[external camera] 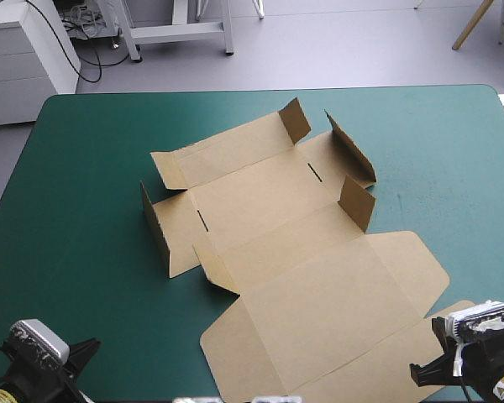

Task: Fold the box

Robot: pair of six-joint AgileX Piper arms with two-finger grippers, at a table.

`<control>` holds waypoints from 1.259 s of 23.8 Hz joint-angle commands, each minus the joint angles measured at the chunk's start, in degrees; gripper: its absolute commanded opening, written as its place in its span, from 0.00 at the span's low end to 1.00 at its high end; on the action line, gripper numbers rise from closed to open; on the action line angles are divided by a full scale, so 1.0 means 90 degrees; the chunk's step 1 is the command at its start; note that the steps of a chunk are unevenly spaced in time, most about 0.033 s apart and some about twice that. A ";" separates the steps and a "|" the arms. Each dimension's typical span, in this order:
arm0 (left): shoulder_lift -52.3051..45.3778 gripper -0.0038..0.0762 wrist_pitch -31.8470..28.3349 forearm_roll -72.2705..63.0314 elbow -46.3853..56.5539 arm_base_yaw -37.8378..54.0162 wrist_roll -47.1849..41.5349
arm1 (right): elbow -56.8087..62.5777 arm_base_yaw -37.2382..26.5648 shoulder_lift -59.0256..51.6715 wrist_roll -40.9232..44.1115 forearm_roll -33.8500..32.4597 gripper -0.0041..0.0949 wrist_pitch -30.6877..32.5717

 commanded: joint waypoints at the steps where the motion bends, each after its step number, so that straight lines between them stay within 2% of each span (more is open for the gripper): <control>1: 0.0088 0.04 -0.0416 0.0021 -0.0130 -0.0019 -0.0062 | -0.0159 0.0007 0.0063 -0.0003 0.0014 0.02 -0.0404; 4: 0.0088 0.04 -0.0416 0.0021 -0.0130 -0.0019 -0.0062 | -0.0319 0.0007 0.0063 0.0284 0.0014 0.02 -0.0324; 11: 0.0088 0.04 -0.0416 0.0021 -0.0130 -0.0019 -0.0062 | -0.1185 0.0007 0.0319 0.0288 0.0014 0.02 0.0006; 15: 0.0088 0.04 -0.0416 0.0021 -0.0130 -0.0019 -0.0062 | -0.1852 0.0007 0.0790 0.0257 0.0014 0.06 0.0296; 20: 0.0088 0.04 -0.0416 0.0021 -0.0130 -0.0019 -0.0062 | -0.2783 0.0007 0.1849 0.0063 0.0014 0.28 0.0483; 21: 0.0088 0.04 -0.0416 0.0021 -0.0130 -0.0019 -0.0062 | -0.3074 0.0007 0.2284 0.0063 0.0014 0.40 0.0493; 22: 0.0088 0.04 -0.0416 0.0021 -0.0130 -0.0019 -0.0062 | -0.3192 0.0007 0.2465 0.0063 0.0014 0.44 0.0493; 23: 0.0088 0.04 -0.0416 0.0021 -0.0130 -0.0019 -0.0062 | -0.3493 0.0007 0.2915 0.0120 0.0014 0.54 0.0511; 27: 0.0088 0.04 -0.0416 0.0021 -0.0130 -0.0019 -0.0062 | -0.4250 0.0007 0.3953 0.0089 -0.0017 0.63 0.0499; 30: 0.0088 0.04 -0.0416 0.0021 -0.0130 -0.0019 -0.0062 | -0.5075 0.0007 0.4940 -0.0020 -0.0005 0.63 0.0623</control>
